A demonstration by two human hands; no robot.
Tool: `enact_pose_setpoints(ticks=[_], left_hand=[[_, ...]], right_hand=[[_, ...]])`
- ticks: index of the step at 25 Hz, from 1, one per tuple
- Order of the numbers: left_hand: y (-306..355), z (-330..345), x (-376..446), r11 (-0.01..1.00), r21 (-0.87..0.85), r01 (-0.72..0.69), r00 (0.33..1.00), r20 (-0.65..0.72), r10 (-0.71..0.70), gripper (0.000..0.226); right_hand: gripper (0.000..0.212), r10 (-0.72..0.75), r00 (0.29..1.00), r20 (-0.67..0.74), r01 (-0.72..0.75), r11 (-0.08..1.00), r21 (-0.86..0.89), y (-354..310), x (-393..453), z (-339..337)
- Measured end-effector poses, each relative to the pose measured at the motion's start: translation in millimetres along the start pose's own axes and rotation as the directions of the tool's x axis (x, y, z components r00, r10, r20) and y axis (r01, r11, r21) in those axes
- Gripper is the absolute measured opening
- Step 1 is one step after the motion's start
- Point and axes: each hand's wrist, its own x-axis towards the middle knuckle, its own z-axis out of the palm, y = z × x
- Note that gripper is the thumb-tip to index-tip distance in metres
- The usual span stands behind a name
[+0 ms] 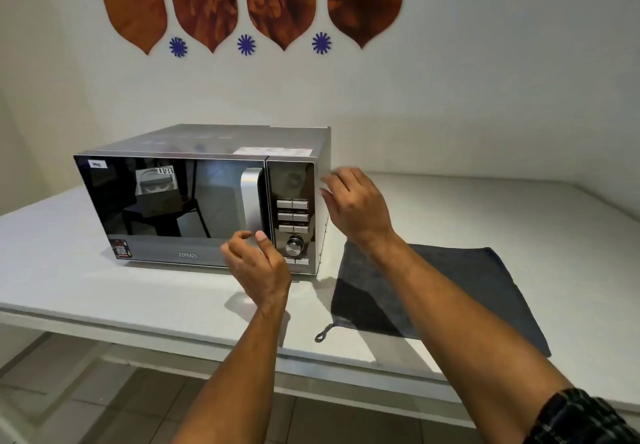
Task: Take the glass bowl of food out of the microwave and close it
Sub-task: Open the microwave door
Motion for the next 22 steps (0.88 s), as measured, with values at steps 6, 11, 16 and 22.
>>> enact_pose_setpoints(ticks=[6,11,16,22], left_hand=[[3,10,12,0.982,-0.129,0.138,0.986,0.109,-0.125,0.039],[6,8,27,0.953,-0.158,0.259,0.947,0.233,-0.219,0.044],[6,10,34,0.94,-0.153,0.306,0.933,0.243,-0.264,0.051],[5,14,37,0.954,-0.162,0.253,0.955,0.197,-0.22,0.049]], right_hand=[[0.035,0.015,0.985,0.174,-0.025,0.998,0.054,-21,52,32],[0.043,0.138,0.972,0.189,-0.15,0.987,0.05,-20,50,44],[0.045,0.119,0.985,0.122,-0.126,0.99,0.056,-20,49,48],[0.043,0.089,0.994,0.067,-0.093,0.994,0.059,-19,50,49]])
